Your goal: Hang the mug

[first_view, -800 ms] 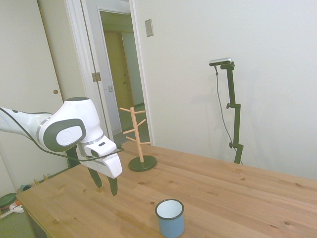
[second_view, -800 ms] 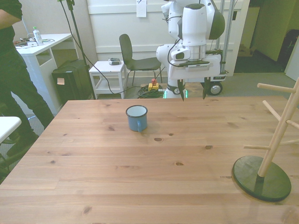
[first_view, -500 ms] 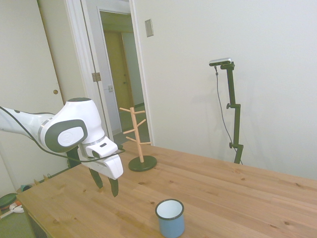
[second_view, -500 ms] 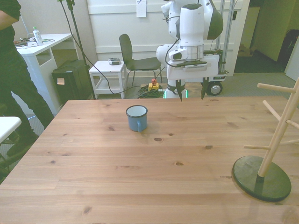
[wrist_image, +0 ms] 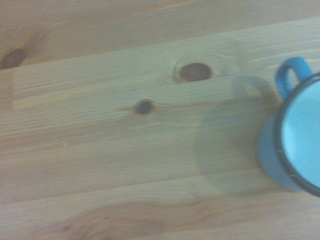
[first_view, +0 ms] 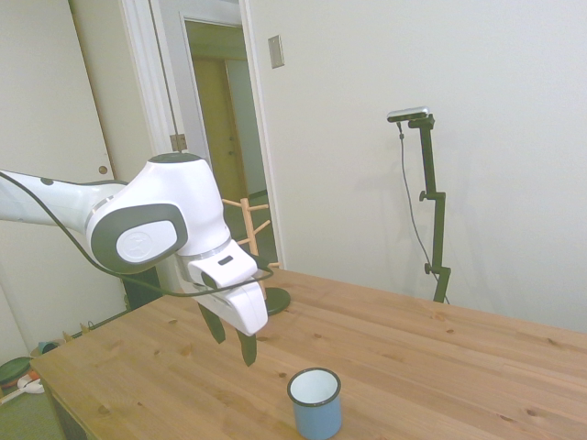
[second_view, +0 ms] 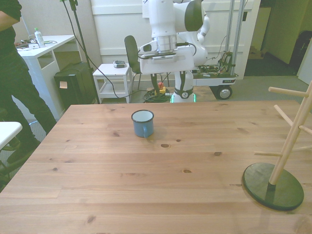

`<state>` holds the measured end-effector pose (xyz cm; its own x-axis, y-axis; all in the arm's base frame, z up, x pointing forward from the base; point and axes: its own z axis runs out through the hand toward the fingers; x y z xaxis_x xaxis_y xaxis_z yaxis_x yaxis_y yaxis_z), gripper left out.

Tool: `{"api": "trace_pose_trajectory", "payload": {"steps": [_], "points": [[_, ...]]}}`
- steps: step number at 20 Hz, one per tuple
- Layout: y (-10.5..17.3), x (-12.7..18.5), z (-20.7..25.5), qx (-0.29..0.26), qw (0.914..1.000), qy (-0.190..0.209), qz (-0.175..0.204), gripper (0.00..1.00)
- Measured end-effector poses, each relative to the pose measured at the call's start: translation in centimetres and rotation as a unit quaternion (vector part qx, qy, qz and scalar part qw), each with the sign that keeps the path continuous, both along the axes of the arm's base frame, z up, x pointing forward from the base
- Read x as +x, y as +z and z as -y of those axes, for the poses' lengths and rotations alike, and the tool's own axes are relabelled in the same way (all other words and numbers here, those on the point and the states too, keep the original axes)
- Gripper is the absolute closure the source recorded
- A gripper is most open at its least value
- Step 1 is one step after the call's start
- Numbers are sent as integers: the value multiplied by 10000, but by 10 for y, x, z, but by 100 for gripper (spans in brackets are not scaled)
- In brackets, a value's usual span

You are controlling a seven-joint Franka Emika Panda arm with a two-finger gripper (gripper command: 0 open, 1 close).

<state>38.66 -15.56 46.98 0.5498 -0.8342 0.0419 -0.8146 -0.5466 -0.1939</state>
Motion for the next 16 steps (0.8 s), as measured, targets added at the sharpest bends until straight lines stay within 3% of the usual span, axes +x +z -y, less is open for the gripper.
{"api": "trace_pose_trajectory", "payload": {"steps": [11,16], "points": [[9,-9,112,114,9976,-667,119,0],[-22,32,121,147,9973,-724,-26,0]]}}
